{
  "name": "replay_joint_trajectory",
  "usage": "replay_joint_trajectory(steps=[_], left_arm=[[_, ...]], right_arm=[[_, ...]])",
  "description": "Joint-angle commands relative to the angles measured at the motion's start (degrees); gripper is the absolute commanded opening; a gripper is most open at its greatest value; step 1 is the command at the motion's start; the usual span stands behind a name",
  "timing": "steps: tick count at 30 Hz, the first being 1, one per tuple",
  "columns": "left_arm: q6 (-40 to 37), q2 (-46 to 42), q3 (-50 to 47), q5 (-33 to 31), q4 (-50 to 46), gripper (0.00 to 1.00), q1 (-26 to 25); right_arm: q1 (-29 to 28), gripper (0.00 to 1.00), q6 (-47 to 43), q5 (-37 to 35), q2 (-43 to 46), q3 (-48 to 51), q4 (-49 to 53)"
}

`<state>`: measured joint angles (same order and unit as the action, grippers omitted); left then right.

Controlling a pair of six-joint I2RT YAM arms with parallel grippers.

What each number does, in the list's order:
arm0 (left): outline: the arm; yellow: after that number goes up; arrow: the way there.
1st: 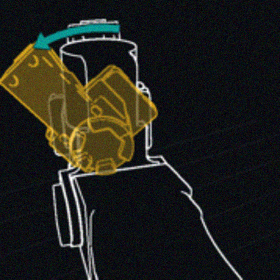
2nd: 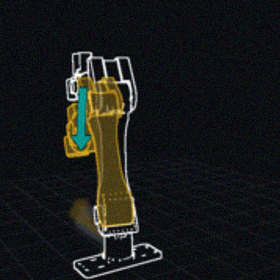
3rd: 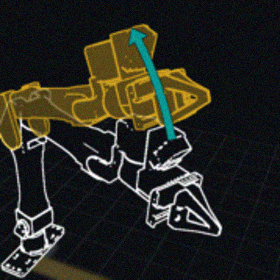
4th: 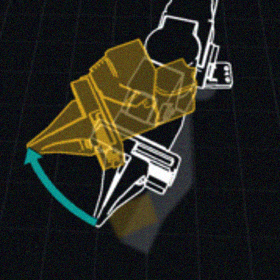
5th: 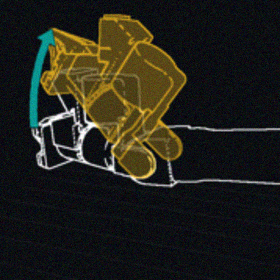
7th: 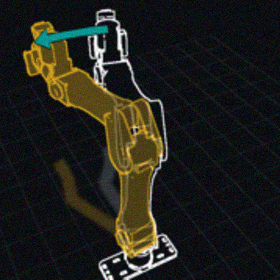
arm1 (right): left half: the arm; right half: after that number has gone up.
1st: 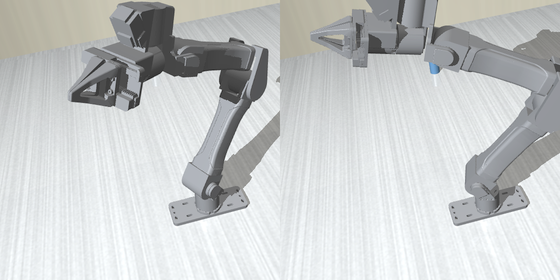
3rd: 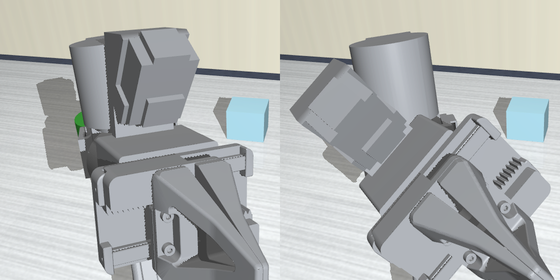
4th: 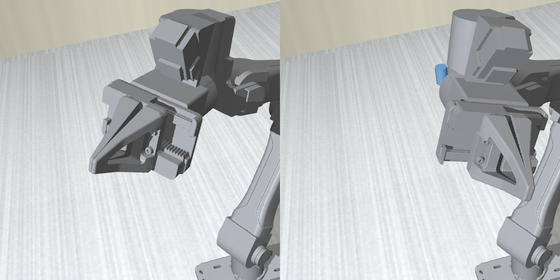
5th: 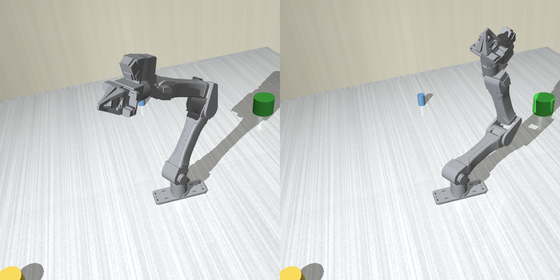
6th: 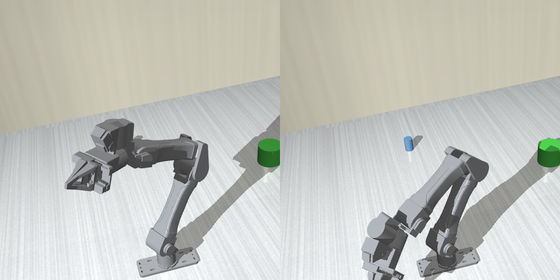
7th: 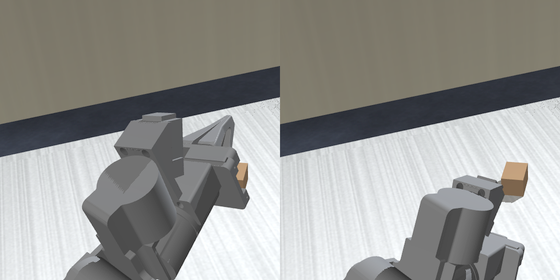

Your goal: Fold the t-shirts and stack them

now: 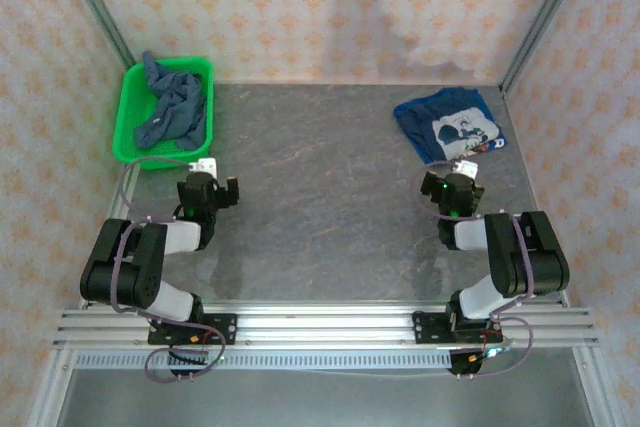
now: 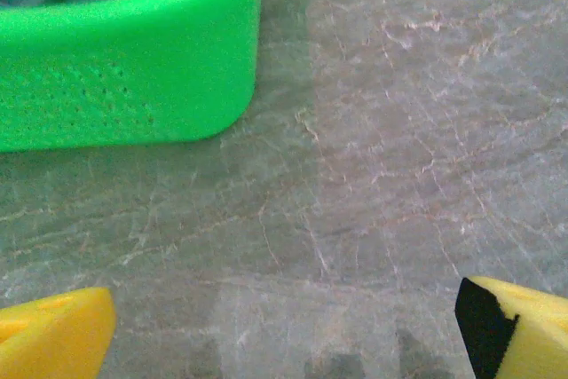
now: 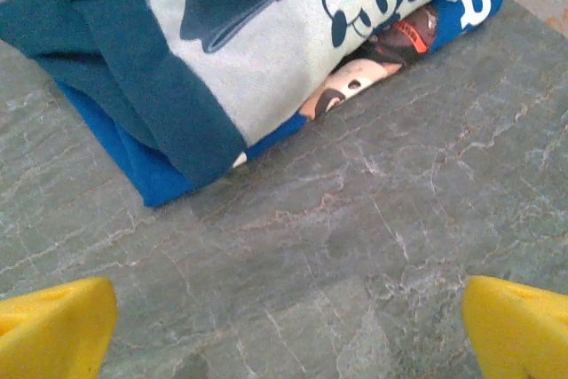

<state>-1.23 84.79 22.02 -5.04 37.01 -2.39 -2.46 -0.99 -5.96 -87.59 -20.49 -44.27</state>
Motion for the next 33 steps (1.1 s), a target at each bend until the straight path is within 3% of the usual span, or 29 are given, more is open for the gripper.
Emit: replay_joint_trajectory(steps=[1,27,29,31,33], left_arm=[[1.72,0.9,2.02,-4.24,6.23,1.0,-0.59],[1.38,0.79,1.9,-3.91,6.73,1.0,-0.59],[-1.0,-3.34,5.16,-0.27,-2.57,1.0,-1.39],[-0.67,-10.1,9.87,-1.03,-16.56,1.0,-3.76],[0.89,-18.32,11.26,0.02,-24.39,1.0,-6.48]], right_arm=[[-0.05,0.99,-1.73,0.07,-1.03,-1.77,-6.35],[-0.1,0.99,-1.88,0.16,-0.74,-1.69,-6.74],[-0.5,0.99,-2.67,1.03,3.15,-2.3,-2.21],[-1.61,0.99,-2.72,0.41,10.69,-4.82,9.3],[-2.69,0.99,-1.81,3.34,18.08,-6.98,19.98]])
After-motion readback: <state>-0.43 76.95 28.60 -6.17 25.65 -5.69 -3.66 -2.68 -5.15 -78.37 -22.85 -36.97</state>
